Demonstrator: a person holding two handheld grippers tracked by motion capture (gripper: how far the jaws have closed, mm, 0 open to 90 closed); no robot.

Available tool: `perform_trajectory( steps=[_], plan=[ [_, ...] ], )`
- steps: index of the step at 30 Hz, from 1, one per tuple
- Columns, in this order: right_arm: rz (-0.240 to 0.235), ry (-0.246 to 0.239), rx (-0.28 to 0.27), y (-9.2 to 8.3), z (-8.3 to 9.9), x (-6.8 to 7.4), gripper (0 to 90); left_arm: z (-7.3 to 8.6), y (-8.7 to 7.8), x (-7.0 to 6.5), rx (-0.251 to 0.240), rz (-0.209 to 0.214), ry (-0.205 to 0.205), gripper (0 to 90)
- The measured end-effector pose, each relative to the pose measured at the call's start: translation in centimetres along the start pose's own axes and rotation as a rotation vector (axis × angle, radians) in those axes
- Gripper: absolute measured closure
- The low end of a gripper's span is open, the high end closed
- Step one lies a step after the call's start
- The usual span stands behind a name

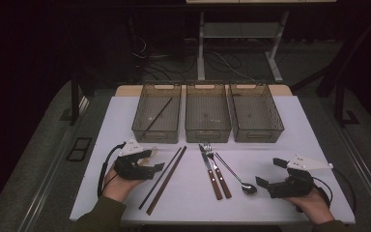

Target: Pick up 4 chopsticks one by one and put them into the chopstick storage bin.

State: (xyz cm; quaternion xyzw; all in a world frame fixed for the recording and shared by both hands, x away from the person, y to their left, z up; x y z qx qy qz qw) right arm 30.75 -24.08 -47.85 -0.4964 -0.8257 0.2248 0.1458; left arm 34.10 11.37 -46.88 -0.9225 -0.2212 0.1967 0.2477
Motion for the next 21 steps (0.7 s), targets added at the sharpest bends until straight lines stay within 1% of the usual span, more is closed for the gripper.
perform_trajectory(
  steps=[4, 6, 9, 12, 14, 15, 17, 19, 21],
  plan=[
    [0.003, 0.002, -0.003, 0.0, 0.0, -0.1, 0.8, 0.3, -0.3, -0.2, -0.006, -0.003, -0.006, 36.1],
    [0.006, 0.002, -0.007, 0.0, -0.1, -0.1, 0.8, 0.5, -0.4, -0.3, -0.012, 0.004, -0.013, 38.6],
    [0.007, 0.003, -0.010, 0.0, -0.1, -0.2, 0.8, 0.9, -0.5, -0.5, -0.010, 0.005, -0.019, 42.8],
    [0.007, 0.002, -0.009, 0.0, -0.1, -0.2, 0.8, 1.4, -0.6, -0.7, -0.003, 0.009, -0.026, 47.8],
    [0.007, 0.003, -0.009, 0.0, -0.1, -0.2, 0.8, 1.7, -0.6, -0.9, -0.007, 0.019, -0.033, 53.5],
    [0.007, 0.002, -0.010, 0.0, -0.1, -0.2, 0.8, 1.9, -0.6, -1.0, -0.006, 0.023, -0.039, 54.6],
    [0.006, 0.002, -0.010, 0.0, -0.1, -0.2, 0.8, 2.2, -0.5, -1.2, 0.009, 0.026, -0.038, 59.5],
    [0.005, -0.001, -0.003, 0.0, 0.0, -0.1, 0.8, 2.6, -0.2, -1.3, 0.024, 0.029, -0.041, 61.2],
    [0.004, 0.001, -0.001, 0.0, 0.0, 0.0, 0.8, 2.9, 0.2, -1.3, 0.042, 0.039, -0.047, 65.0]
  ],
)
Point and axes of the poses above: each handheld gripper's, and its own axes: y roughly forward along the jaws, z roughly out of its underside, x roughly to its left, the point moved 10 cm from there along y, roughly forward along the jaws, and after that the axes turned 15 degrees about z, right-handed, at the moved point
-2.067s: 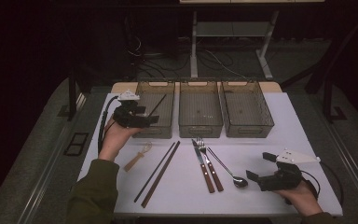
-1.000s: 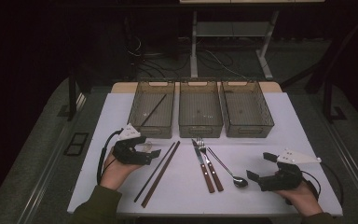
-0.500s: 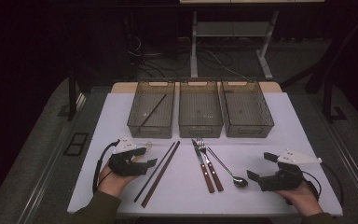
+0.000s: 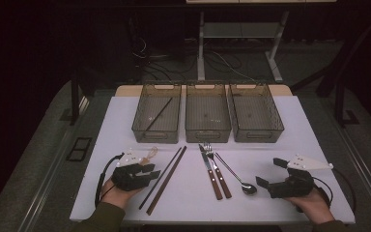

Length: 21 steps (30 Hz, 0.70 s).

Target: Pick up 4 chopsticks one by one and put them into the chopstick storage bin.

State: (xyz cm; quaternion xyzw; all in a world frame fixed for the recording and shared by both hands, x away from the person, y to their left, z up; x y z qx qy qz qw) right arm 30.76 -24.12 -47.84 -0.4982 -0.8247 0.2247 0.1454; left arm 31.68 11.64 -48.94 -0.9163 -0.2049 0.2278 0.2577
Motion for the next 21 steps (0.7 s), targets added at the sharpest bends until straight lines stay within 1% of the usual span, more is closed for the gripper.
perform_trajectory(
  steps=[4, 6, 10, 11, 12, 13, 14, 15, 16, 21],
  plan=[
    [0.000, 0.000, 0.001, 0.0, 0.0, 0.0, 0.8, 0.5, 0.5, 0.1, 0.031, 0.007, -0.009, 70.3],
    [-0.001, 0.001, 0.000, 0.0, 0.0, 0.0, 0.8, 0.6, 0.7, 0.0, 0.036, 0.014, -0.017, 72.1],
    [0.000, 0.001, 0.001, 0.0, 0.0, 0.0, 0.8, 0.9, 1.2, 0.1, 0.068, 0.021, -0.011, 74.4],
    [0.000, 0.000, 0.002, 0.0, 0.0, 0.0, 0.8, 1.0, 1.3, 0.1, 0.073, 0.023, -0.007, 74.6],
    [0.000, 0.000, 0.002, 0.0, 0.0, 0.0, 0.8, 1.0, 1.4, 0.1, 0.076, 0.020, -0.013, 74.8],
    [0.001, 0.001, 0.002, 0.0, 0.0, 0.0, 0.8, 1.1, 1.5, 0.2, 0.088, 0.016, -0.010, 74.9],
    [0.001, 0.002, 0.002, 0.0, 0.0, 0.0, 0.8, 1.1, 1.6, 0.2, 0.087, 0.016, -0.012, 74.8],
    [0.000, 0.000, 0.002, 0.0, 0.0, 0.0, 0.8, 1.2, 1.7, 0.2, 0.102, 0.019, -0.005, 74.8],
    [0.000, 0.001, 0.002, 0.0, 0.0, 0.0, 0.8, 1.3, 1.7, 0.3, 0.106, 0.018, 0.000, 74.8],
    [-0.001, 0.002, 0.003, 0.0, 0.0, 0.0, 0.8, 1.4, 2.1, 0.3, 0.119, 0.008, -0.004, 75.1]
  ],
)
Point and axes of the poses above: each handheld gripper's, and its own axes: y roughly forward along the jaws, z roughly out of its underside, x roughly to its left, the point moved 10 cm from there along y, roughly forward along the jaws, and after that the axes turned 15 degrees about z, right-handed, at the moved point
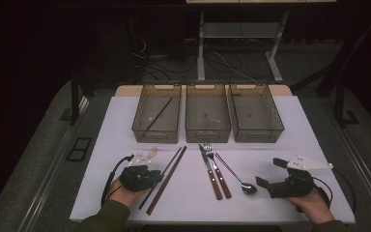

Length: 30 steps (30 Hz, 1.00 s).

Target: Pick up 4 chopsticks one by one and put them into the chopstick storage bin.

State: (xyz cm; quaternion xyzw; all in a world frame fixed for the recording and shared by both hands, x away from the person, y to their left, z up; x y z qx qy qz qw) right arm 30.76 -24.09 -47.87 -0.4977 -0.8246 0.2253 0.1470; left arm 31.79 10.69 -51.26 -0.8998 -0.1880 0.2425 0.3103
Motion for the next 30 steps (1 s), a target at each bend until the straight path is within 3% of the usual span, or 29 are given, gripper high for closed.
perform_trajectory(
  steps=[17, 22, 26, 30],
  plan=[
    [0.000, -0.002, 0.000, 0.0, 0.0, 0.0, 0.8, 0.1, 0.3, 0.5, 0.066, -0.070, 0.038, 82.5],
    [-0.001, 0.000, 0.001, 0.0, 0.0, 0.0, 0.8, 0.0, 0.3, 0.6, 0.062, -0.072, 0.026, 83.1],
    [-0.001, -0.003, -0.001, 0.0, 0.0, 0.0, 0.8, 0.0, 0.1, 1.0, 0.073, -0.105, 0.025, 84.9],
    [-0.002, -0.004, -0.003, 0.0, 0.0, 0.0, 0.8, 0.0, 0.0, 1.2, 0.062, -0.095, 0.007, 85.2]
  ],
)
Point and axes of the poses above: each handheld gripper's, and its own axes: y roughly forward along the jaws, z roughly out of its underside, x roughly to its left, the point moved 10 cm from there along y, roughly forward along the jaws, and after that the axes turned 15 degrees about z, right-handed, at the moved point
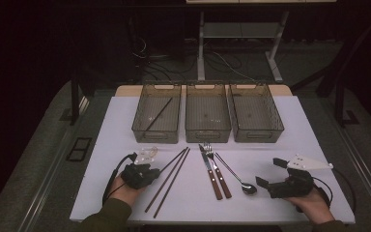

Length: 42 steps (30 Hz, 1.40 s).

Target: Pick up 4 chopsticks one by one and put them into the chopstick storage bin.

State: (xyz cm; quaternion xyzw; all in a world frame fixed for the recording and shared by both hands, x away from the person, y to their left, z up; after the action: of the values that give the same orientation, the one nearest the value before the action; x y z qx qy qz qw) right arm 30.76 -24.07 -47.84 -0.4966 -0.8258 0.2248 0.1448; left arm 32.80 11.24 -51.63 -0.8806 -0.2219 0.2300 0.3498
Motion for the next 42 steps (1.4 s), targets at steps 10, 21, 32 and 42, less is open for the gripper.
perform_trajectory(
  steps=[10, 21, 32, 42],
  plan=[
    [-0.001, 0.000, 0.002, 0.0, 0.0, 0.0, 0.8, 0.0, -0.2, 0.3, 0.006, -0.013, 0.001, 85.3],
    [-0.004, 0.000, 0.001, 0.0, 0.0, 0.1, 0.8, -0.1, -0.9, 0.7, -0.017, -0.009, -0.010, 85.3],
    [-0.019, -0.021, 0.009, 0.5, 0.1, 0.5, 0.8, -0.4, -1.4, 0.5, -0.023, 0.011, 0.021, 85.3],
    [-0.041, -0.075, 0.028, 1.4, 0.3, 1.0, 0.8, -0.8, -1.7, 0.1, -0.038, 0.034, 0.043, 85.3]
  ],
)
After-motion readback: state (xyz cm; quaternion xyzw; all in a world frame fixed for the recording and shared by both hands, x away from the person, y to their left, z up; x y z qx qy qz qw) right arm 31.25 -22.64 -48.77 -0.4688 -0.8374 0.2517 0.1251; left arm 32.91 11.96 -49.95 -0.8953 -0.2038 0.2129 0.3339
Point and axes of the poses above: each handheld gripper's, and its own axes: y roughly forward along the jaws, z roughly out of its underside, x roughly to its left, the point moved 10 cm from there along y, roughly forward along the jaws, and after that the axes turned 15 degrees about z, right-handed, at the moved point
